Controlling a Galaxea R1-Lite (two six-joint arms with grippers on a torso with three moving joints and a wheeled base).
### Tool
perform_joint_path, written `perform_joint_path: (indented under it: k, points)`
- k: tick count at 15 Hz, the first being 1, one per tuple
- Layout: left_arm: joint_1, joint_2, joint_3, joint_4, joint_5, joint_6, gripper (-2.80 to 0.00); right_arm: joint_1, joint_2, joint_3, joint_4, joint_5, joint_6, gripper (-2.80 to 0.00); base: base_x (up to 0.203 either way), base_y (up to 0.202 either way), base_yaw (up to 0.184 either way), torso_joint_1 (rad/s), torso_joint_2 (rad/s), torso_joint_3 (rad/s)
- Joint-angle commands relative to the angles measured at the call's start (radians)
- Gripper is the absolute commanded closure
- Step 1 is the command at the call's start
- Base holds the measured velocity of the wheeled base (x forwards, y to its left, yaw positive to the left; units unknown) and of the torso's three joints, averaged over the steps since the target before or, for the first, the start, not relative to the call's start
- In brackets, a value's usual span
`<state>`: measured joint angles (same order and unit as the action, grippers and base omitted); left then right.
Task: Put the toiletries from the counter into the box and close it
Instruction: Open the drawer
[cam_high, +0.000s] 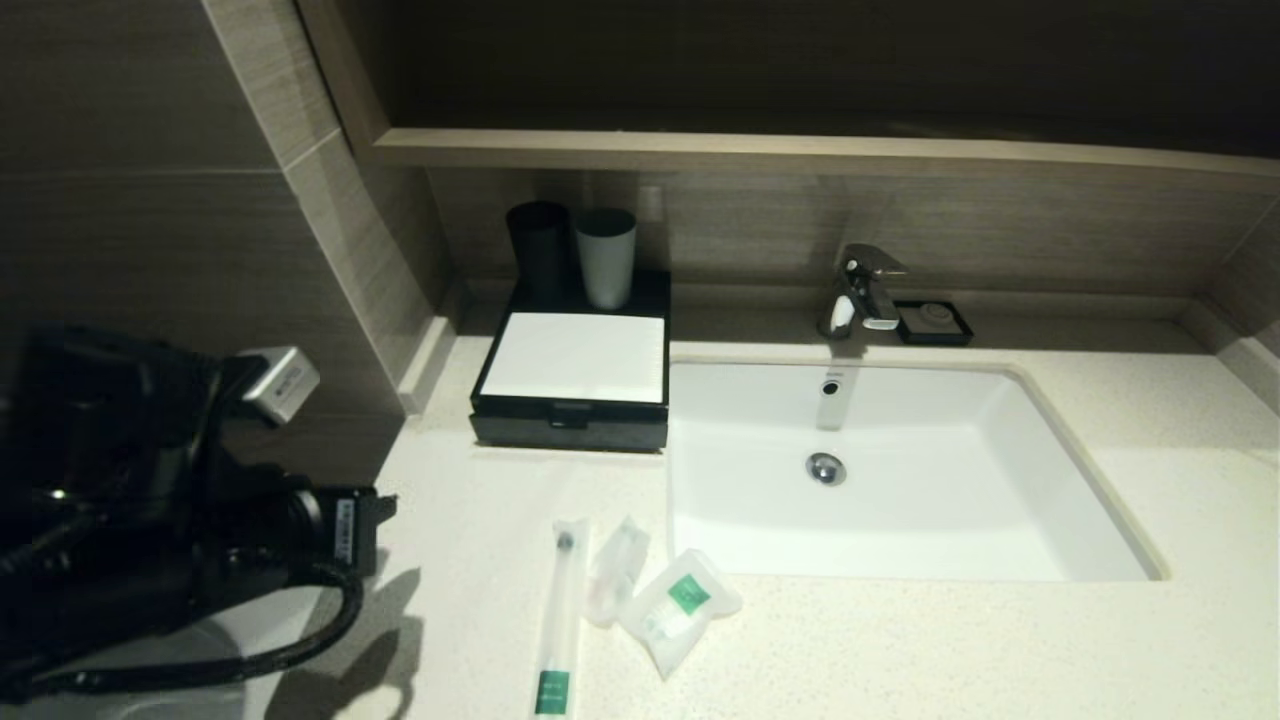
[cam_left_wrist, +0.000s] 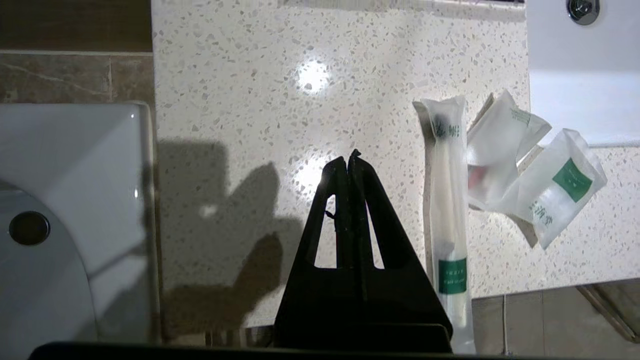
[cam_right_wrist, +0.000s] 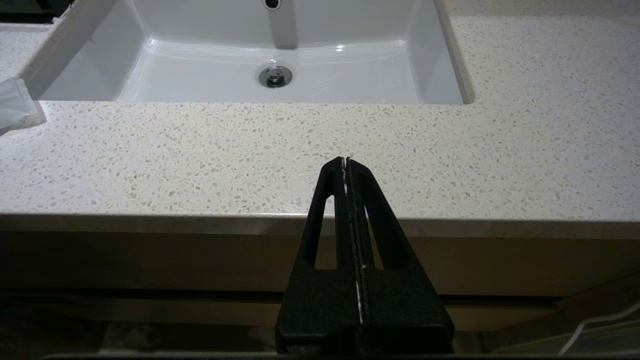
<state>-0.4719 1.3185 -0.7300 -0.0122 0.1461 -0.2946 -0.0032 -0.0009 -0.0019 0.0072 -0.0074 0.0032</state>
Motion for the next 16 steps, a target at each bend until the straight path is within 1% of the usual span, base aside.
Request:
perform_joint_path:
  k: [1, 4, 6, 8, 9, 11, 12, 16]
  points:
    - [-0.015, 0.102, -0.046, -0.01, 0.005, -0.01, 0.0, 0.0, 0.001, -0.001, 0.0, 0.0, 0.0, 0.0, 0.0, 0.0, 0.0, 0.0, 0.0, 0.0]
    - [-0.036, 0.184, -0.097, -0.023, 0.009, -0.042, 0.0, 0.0, 0.001, 0.0, 0.0, 0.0, 0.0, 0.0, 0.0, 0.0, 0.0, 0.0, 0.0, 0.0]
    - [-0.041, 0.255, -0.137, -0.05, 0.025, -0.052, 0.0, 0.0, 0.001, 0.0, 0.0, 0.0, 0.0, 0.0, 0.0, 0.0, 0.0, 0.0, 0.0, 0.0]
    - [-0.046, 0.329, -0.17, -0.11, 0.04, -0.052, 0.0, 0.0, 0.001, 0.0, 0.0, 0.0, 0.0, 0.0, 0.0, 0.0, 0.0, 0.0, 0.0, 0.0]
    - [-0.048, 0.359, -0.179, -0.16, 0.045, -0.051, 0.0, 0.0, 0.001, 0.0, 0.0, 0.0, 0.0, 0.0, 0.0, 0.0, 0.0, 0.0, 0.0, 0.0]
    - [-0.065, 0.4, -0.182, -0.244, 0.054, -0.046, 0.0, 0.0, 0.001, 0.0, 0.0, 0.0, 0.0, 0.0, 0.0, 0.0, 0.0, 0.0, 0.0, 0.0]
    - [-0.071, 0.416, -0.187, -0.267, 0.056, -0.045, 0.0, 0.0, 0.001, 0.0, 0.0, 0.0, 0.0, 0.0, 0.0, 0.0, 0.0, 0.0, 0.0, 0.0]
    - [-0.079, 0.473, -0.241, -0.277, 0.056, -0.047, 0.0, 0.0, 0.001, 0.0, 0.0, 0.0, 0.0, 0.0, 0.0, 0.0, 0.0, 0.0, 0.0, 0.0]
